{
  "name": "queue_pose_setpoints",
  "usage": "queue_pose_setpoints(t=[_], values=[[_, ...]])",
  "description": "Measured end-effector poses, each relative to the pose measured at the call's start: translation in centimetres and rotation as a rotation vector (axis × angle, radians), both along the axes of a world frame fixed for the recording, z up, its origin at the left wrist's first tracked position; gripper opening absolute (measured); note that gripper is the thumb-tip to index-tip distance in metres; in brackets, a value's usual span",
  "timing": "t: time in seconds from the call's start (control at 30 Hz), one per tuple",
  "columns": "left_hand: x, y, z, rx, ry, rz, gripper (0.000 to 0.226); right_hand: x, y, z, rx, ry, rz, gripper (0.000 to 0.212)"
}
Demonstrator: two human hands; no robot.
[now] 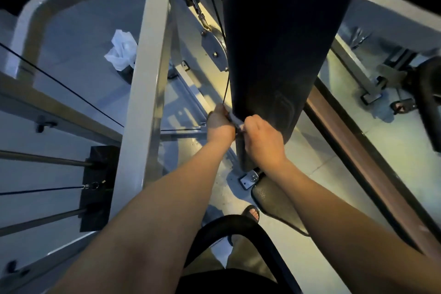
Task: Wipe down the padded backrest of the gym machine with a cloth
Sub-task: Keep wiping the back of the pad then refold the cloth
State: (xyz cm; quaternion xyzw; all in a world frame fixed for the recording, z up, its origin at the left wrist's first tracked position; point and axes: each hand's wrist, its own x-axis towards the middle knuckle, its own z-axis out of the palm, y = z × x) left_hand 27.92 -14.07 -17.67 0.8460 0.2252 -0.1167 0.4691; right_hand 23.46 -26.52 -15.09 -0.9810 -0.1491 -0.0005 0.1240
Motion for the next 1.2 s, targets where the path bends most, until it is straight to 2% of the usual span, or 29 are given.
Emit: queue_pose_setpoints(t=[0.07, 0.13, 0.23, 0.3, 0.37, 0.4, 0.5, 0.53, 0.6, 0.67, 0.73, 0.87, 1.03, 1.1, 1.2], values=[[-1.0, -0.1, -1.6, 0.06, 0.263, -0.188, 0.019, -1.1, -0.6, -0.9, -0.041, 0.113, -0.016, 0.008], [-1.8, -0.1, -1.8, 0.013, 0.306, -0.109, 0.015, -1.2, -1.0, -0.2, 0.007, 0.161, -0.055, 0.007], [-2.5, 0.3, 0.2, -0.217, 0.116, 0.151, 0.014, 0.4, -1.1, 2.9, 0.157, 0.13, 0.027, 0.011], [-2.8, 1.0, 2.0, -0.233, -0.028, 0.236, 0.017, 1.8, -1.3, 5.3, 0.247, 0.107, 0.061, 0.012], [-3.3, 1.5, 4.0, -0.14, -0.135, 0.25, 0.023, 2.8, -1.7, 7.0, 0.35, 0.095, 0.06, 0.012], [-3.6, 1.5, 4.9, -0.168, -0.177, 0.26, 0.022, 3.1, -1.9, 7.6, 0.392, 0.085, 0.06, 0.012], [-4.7, 0.7, 7.7, -0.427, -0.276, 0.233, 0.021, 3.7, -2.0, 9.0, 0.514, 0.05, 0.021, 0.009], [-4.7, 0.4, 8.1, -0.439, -0.312, 0.201, 0.024, 3.9, -1.9, 9.4, 0.562, 0.032, -0.001, 0.009], [-4.2, -0.3, 8.6, -0.386, -0.364, 0.169, 0.033, 4.3, -1.7, 9.7, 0.614, 0.009, -0.015, 0.01], [-3.6, -0.9, 8.3, -0.301, -0.394, 0.198, 0.037, 4.4, -1.7, 9.1, 0.583, 0.002, 0.002, 0.014], [-3.2, -1.2, 7.5, -0.211, -0.402, 0.206, 0.03, 4.3, -2.0, 7.7, 0.518, -0.025, 0.024, 0.014], [-3.5, -1.1, 5.0, -0.02, -0.441, 0.066, 0.014, 3.2, -3.1, 3.3, 0.398, 0.007, 0.006, 0.008], [-5.7, -1.7, 1.7, -0.018, -0.095, -0.041, 0.014, 0.2, -3.8, -0.8, 0.23, 0.229, -0.005, 0.011], [-5.6, -1.8, 2.8, -0.032, -0.154, -0.007, 0.013, 0.1, -3.9, 0.2, 0.303, 0.215, -0.036, 0.012], [-4.7, -1.3, 6.6, -0.037, -0.368, 0.087, 0.01, 1.8, -3.3, 4.6, 0.497, 0.039, -0.017, 0.014]])
